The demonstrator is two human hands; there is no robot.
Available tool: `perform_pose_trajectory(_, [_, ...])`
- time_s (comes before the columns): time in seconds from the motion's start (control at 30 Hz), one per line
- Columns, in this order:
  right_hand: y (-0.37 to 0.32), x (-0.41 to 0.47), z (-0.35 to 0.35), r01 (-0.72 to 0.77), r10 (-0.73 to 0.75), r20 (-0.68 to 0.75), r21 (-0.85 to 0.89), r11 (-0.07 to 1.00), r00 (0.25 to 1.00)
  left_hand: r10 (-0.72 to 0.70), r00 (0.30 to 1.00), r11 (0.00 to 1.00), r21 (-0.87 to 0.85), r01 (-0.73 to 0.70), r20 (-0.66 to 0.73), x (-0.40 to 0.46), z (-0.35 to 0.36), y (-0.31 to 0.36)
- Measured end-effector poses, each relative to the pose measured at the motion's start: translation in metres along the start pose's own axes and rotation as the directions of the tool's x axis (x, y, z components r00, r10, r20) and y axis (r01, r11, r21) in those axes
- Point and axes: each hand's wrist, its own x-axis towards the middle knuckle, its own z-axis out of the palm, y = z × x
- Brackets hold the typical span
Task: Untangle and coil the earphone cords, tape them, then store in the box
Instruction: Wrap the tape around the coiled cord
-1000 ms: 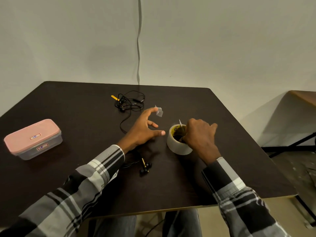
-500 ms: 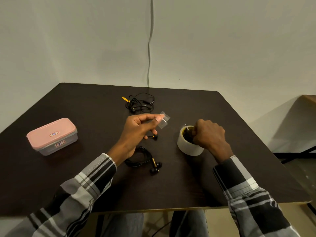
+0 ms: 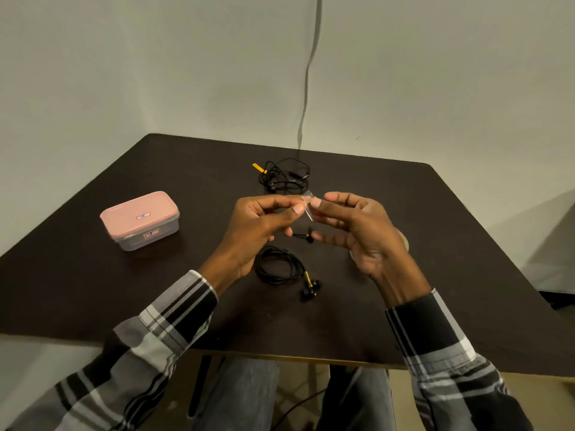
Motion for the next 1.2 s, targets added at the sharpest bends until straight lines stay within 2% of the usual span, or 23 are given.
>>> perform_pose_trajectory(0.13, [0.001,0.001,0.013,0.026,-0.027,0.014,0.082,0.996,1.0,-0.002,1.0,0.999,0.039,0.003,-0.008,-0.004,-0.012,-0.002])
perform_pose_trajectory(0.33, [0.006,0.0,0.024,0.151,-0.151,-0.057,0.004,0.988,0.987,-0.105,0.993,0.988,0.111,0.111,-0.057,-0.004,-0.023,-0.007])
perform_pose_trajectory(0.4, [0.004,-0.001,0.021,0.199,-0.199,-0.102,-0.005,0.98,0.975,-0.139,0.983,0.977,0.143,0.156,-0.122,-0.001,-0.032,-0.017])
perform_pose_trajectory(0.47, [0.003,-0.001,0.014,0.208,-0.209,-0.122,-0.015,0.978,0.97,-0.085,0.979,0.966,0.227,0.128,-0.188,0.003,-0.043,-0.032])
perform_pose_trajectory(0.53, [0.007,-0.003,0.01,0.168,-0.173,-0.099,-0.059,0.984,0.98,-0.015,0.988,0.87,0.485,0.088,-0.154,0.007,-0.052,-0.044])
perform_pose_trajectory(0.6, [0.018,-0.002,0.009,0.121,-0.129,-0.073,-0.107,0.987,0.989,-0.026,0.999,0.657,0.753,0.04,-0.031,0.008,-0.051,-0.047])
perform_pose_trajectory(0.67, [0.03,-0.001,0.01,0.092,-0.1,-0.055,-0.132,0.987,0.993,-0.063,0.995,0.465,0.884,-0.039,0.077,0.009,-0.046,-0.046])
perform_pose_trajectory(0.77, [0.045,0.003,0.009,0.073,-0.081,-0.053,-0.134,0.988,0.995,-0.113,0.982,0.309,0.944,-0.113,0.155,0.011,-0.039,-0.051])
perform_pose_trajectory(0.83, [0.052,0.005,0.008,0.064,-0.072,-0.059,-0.136,0.989,0.996,-0.086,0.983,0.31,0.942,-0.129,0.163,0.009,-0.038,-0.057])
perform_pose_trajectory(1.03, [0.07,0.009,0.009,0.09,-0.107,-0.074,-0.205,0.975,0.992,0.082,0.983,0.429,0.885,-0.184,0.164,0.003,-0.038,-0.067])
perform_pose_trajectory(1.2, [0.081,0.013,0.011,0.123,-0.139,-0.054,-0.233,0.965,0.989,0.079,0.987,0.458,0.874,-0.162,0.141,0.003,-0.032,-0.066])
